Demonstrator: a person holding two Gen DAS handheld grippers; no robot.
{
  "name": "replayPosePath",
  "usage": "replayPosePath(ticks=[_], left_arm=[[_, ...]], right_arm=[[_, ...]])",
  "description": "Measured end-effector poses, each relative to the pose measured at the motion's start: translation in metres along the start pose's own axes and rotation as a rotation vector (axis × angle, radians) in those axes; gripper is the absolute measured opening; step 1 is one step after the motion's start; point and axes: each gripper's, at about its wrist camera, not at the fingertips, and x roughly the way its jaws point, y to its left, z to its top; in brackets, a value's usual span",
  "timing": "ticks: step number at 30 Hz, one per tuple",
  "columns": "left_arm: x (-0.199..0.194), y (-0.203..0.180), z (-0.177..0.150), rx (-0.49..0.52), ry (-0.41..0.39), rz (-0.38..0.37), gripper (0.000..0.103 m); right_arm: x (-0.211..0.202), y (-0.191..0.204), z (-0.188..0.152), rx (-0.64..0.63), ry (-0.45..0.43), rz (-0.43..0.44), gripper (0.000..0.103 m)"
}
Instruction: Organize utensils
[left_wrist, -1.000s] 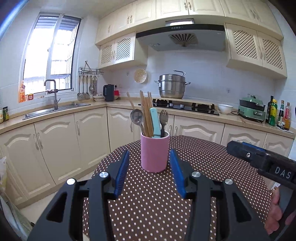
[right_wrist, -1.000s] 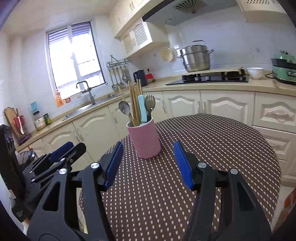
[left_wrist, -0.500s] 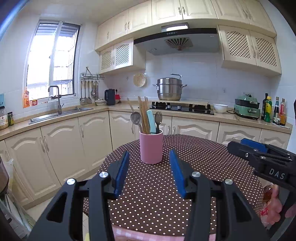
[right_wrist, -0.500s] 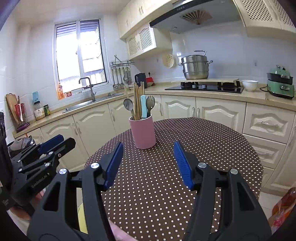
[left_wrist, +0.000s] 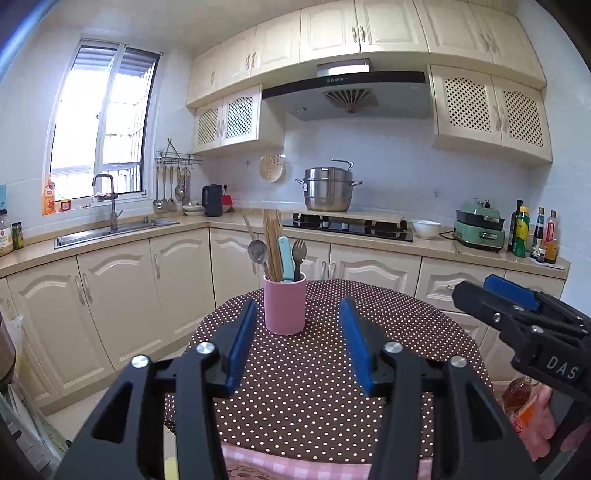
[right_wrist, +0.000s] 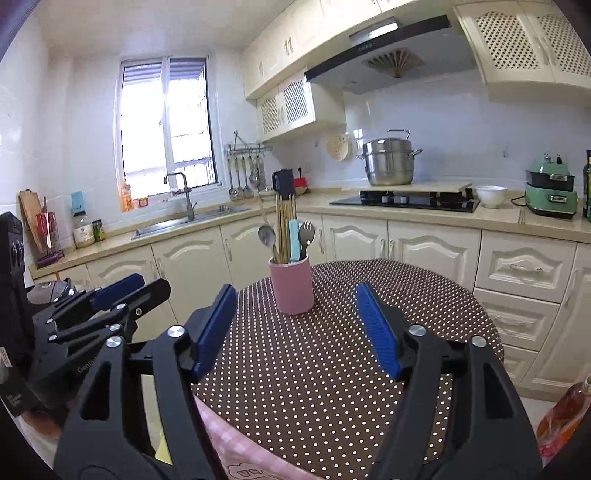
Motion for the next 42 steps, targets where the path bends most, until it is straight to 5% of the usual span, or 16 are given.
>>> replayPosePath(ticks=[11, 18, 42], left_arm=[[-0.013, -0.016, 0.019, -0.010, -0.067, 0.008, 0.070], [-0.015, -0.020, 0.021, -0.007, -0.074, 0.053, 0.075], [-0.008, -0.012, 0.017, -0.022, -0.035, 0.068, 0.078]], right_arm=[[-0.013, 0.008, 0.010, -0.031, -0.047, -0.039, 0.086], [-0.011, 0.007, 0.009, -0.023, -0.039, -0.076, 0.087], [0.004, 0.000, 0.003, 0.036, 0.033, -0.071, 0.090]])
